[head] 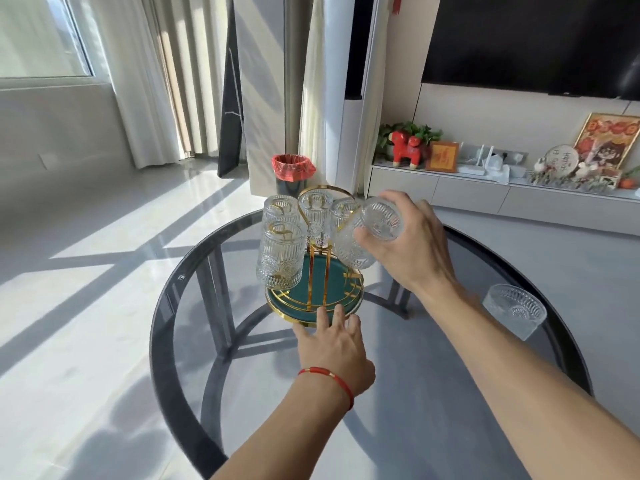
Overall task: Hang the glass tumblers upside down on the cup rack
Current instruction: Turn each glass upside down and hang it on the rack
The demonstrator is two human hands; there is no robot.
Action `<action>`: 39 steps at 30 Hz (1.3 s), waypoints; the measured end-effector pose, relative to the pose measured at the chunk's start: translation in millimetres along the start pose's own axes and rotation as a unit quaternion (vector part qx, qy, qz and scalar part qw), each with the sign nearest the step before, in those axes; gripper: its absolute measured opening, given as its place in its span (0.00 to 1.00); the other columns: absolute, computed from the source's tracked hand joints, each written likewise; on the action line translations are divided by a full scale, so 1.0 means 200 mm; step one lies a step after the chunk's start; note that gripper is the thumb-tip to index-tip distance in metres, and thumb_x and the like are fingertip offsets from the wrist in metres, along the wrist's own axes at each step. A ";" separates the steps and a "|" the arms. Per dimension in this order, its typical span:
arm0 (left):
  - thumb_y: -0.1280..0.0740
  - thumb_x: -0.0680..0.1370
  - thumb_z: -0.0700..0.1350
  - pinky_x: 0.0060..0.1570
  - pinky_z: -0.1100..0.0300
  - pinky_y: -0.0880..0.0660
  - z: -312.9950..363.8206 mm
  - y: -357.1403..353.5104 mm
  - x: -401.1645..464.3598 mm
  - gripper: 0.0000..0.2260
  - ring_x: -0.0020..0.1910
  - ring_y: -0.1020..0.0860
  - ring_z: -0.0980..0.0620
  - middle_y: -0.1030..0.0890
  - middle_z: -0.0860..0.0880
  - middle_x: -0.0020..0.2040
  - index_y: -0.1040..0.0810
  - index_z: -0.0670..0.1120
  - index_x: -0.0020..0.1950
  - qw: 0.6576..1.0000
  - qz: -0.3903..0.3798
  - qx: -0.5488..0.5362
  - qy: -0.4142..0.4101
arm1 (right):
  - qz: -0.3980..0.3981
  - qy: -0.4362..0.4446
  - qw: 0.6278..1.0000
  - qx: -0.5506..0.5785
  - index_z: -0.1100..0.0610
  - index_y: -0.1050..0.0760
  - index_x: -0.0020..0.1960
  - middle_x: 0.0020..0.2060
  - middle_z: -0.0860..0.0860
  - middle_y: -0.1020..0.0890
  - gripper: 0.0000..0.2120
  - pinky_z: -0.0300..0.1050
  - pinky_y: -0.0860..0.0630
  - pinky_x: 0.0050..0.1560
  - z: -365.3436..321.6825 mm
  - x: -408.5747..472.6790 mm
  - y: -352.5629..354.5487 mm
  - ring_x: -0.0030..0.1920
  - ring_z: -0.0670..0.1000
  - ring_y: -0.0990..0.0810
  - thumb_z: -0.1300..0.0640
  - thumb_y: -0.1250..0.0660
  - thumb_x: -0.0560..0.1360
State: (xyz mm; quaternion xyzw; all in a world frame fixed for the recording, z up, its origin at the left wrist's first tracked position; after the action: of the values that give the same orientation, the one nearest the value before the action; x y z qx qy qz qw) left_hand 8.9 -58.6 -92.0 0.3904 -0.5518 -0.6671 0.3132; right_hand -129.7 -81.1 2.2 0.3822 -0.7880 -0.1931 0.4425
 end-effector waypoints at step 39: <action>0.29 0.77 0.43 0.59 0.51 0.24 0.18 0.02 0.01 0.17 0.61 0.21 0.43 0.18 0.45 0.63 0.19 0.46 0.65 0.926 0.238 -0.189 -0.223 | 0.080 -0.165 0.977 -0.105 0.57 0.35 0.78 0.71 0.61 0.29 0.40 0.60 0.35 0.67 0.77 -0.49 0.37 0.72 0.64 0.34 0.51 0.23 0.70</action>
State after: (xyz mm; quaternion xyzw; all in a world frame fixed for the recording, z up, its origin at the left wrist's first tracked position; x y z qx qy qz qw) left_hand -23.8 -42.3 -86.0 0.0225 -0.5477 -0.7349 0.3993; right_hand -261.0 36.9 -87.4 0.2319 -0.8534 -0.2991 0.3583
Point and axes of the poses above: each hand's wrist, its own x-axis towards the middle knuckle, its own y-axis out of the back of the hand, z = x × y, the point moved 1 cm from there along x, towards the middle knuckle
